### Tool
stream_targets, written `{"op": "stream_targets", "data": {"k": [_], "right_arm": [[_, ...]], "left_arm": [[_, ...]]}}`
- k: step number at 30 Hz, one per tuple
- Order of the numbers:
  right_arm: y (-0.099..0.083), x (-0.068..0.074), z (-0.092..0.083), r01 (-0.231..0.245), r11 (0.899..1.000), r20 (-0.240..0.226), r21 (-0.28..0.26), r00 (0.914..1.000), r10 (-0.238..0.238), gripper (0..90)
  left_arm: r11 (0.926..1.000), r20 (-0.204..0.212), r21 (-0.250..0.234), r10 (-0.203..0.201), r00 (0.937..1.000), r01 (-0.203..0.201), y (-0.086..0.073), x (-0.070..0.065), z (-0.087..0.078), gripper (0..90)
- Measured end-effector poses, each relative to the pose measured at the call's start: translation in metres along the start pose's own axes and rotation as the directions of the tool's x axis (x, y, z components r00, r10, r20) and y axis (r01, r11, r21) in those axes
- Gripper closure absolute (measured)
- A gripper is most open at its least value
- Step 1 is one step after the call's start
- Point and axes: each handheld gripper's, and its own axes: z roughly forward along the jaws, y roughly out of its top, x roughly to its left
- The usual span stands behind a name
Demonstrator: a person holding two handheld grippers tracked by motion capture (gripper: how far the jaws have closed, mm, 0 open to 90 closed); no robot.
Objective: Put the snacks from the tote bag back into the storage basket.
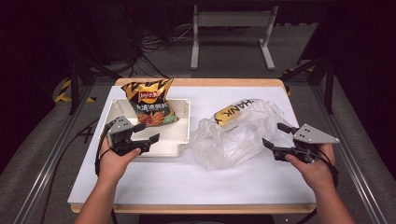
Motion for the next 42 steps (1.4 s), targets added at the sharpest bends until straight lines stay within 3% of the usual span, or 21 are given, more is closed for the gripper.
{"op": "stream_targets", "data": {"k": [6, 11, 14, 19, 21, 26, 28, 32, 34, 36, 37, 41, 42], "right_arm": [[-0.003, -0.01, -0.011, -0.036, 0.999, -0.021, -0.016, 0.9991, 0.036, 19.7], [-0.011, -0.016, -0.02, -0.033, 0.999, -0.031, -0.014, 0.999, 0.033, 19.7], [-0.017, -0.019, -0.025, -0.046, 0.999, -0.042, -0.022, 0.9981, 0.045, 19.0], [-0.028, -0.024, -0.027, -0.069, 0.998, -0.054, -0.014, 0.9962, 0.068, 18.9], [-0.036, -0.029, -0.029, -0.064, 0.998, -0.037, -0.012, 0.9973, 0.064, 18.9], [-0.049, -0.031, -0.029, -0.05, 0.999, -0.026, -0.006, 0.9984, 0.05, 18.3], [-0.056, -0.031, -0.028, -0.065, 0.998, -0.028, -0.003, 0.9975, 0.065, 18.3], [-0.067, -0.03, -0.024, -0.073, 0.997, -0.027, 0.012, 0.9969, 0.074, 18.4], [-0.072, -0.029, -0.022, -0.066, 0.998, 0.005, 0.017, 0.9978, 0.065, 20.3], [-0.076, -0.028, -0.019, -0.072, 0.997, 0.013, 0.016, 0.9973, 0.072, 20.3], [-0.081, -0.025, -0.015, -0.091, 0.995, 0.004, 0.025, 0.9958, 0.091, 20.4], [-0.087, -0.022, -0.009, -0.086, 0.994, -0.004, 0.06, 0.9962, 0.087, 20.7], [-0.089, -0.021, -0.008, -0.081, 0.994, 0.001, 0.073, 0.9967, 0.081, 21.1]], "left_arm": [[0.9998, 0.031, -0.02, 0.008, 0.9995, -0.007, -0.015, -0.003, -0.026, 15.1], [0.9991, 0.027, -0.028, 0.034, 0.999, -0.034, -0.028, -0.003, -0.039, 12.4], [0.9993, 0.038, -0.035, 0.013, 0.9992, -0.012, -0.04, 0.0, -0.043, 11.8], [0.9998, 0.058, -0.02, 0.01, 0.9983, -0.009, -0.057, 0.004, -0.043, 10.8], [0.9987, 0.064, -0.047, -0.013, 0.9979, 0.016, -0.068, 0.005, -0.042, 10.9], [0.9961, 0.042, -0.086, -0.015, 0.999, 0.019, -0.077, 0.004, -0.039, 10.3], [0.9955, 0.022, -0.094, -0.01, 0.9997, 0.012, -0.082, 0.002, -0.034, 10.1], [0.9973, 0.0, -0.072, -0.008, 1.0, 0.008, -0.086, 0.001, -0.028, 9.4], [0.9975, 0.001, -0.071, -0.01, 0.9999, 0.01, -0.088, 0.002, -0.026, 9.1], [0.9982, -0.023, -0.059, 0.012, 0.9997, -0.013, -0.09, 0.002, -0.023, 8.8], [0.9986, -0.024, -0.052, 0.008, 0.9997, -0.01, -0.09, 0.003, -0.022, 8.8], [0.9982, -0.023, -0.056, -0.023, 0.9995, 0.021, -0.093, 0.006, -0.02, 8.8], [0.9987, -0.04, -0.043, -0.028, 0.9988, 0.026, -0.094, 0.006, -0.02, 8.9]]}}
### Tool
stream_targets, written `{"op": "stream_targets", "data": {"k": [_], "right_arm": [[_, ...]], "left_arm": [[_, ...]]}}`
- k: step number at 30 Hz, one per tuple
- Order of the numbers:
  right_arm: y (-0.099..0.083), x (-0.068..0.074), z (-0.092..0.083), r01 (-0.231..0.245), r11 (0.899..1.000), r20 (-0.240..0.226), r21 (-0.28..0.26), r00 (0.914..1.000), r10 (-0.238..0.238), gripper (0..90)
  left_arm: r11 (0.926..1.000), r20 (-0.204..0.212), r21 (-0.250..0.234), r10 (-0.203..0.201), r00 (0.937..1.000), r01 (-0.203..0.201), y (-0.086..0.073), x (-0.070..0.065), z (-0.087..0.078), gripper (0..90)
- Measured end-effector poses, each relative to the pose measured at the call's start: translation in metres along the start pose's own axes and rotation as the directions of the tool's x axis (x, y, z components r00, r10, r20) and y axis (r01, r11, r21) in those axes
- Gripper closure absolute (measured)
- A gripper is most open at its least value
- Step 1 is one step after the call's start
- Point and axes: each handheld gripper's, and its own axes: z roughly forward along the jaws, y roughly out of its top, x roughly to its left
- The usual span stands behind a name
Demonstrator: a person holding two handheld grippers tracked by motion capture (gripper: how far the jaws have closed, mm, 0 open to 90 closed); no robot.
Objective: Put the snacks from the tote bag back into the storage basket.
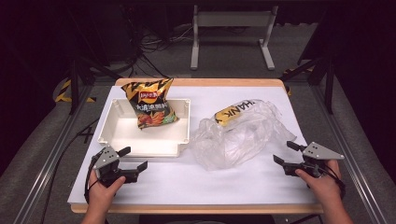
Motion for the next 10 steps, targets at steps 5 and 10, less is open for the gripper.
{"op": "stream_targets", "data": {"k": [5, 10], "right_arm": [[-0.002, 0.0018, 0.0038, -0.028, 0.999, 0.0, 0.017, 0.9996, 0.028, 21.3], [-0.0014, 0.0038, 0.0043, -0.033, 0.999, -0.002, 0.016, 0.9995, 0.033, 21.3]], "left_arm": [[0.9993, -0.031, 0.036, 0.004, 0.9995, -0.003, -0.002, 0.0012, 0.0004, 9.9], [0.9984, -0.033, 0.057, 0.002, 0.9995, 0.0, -0.0016, 0.0012, 0.0023, 10.4]]}}
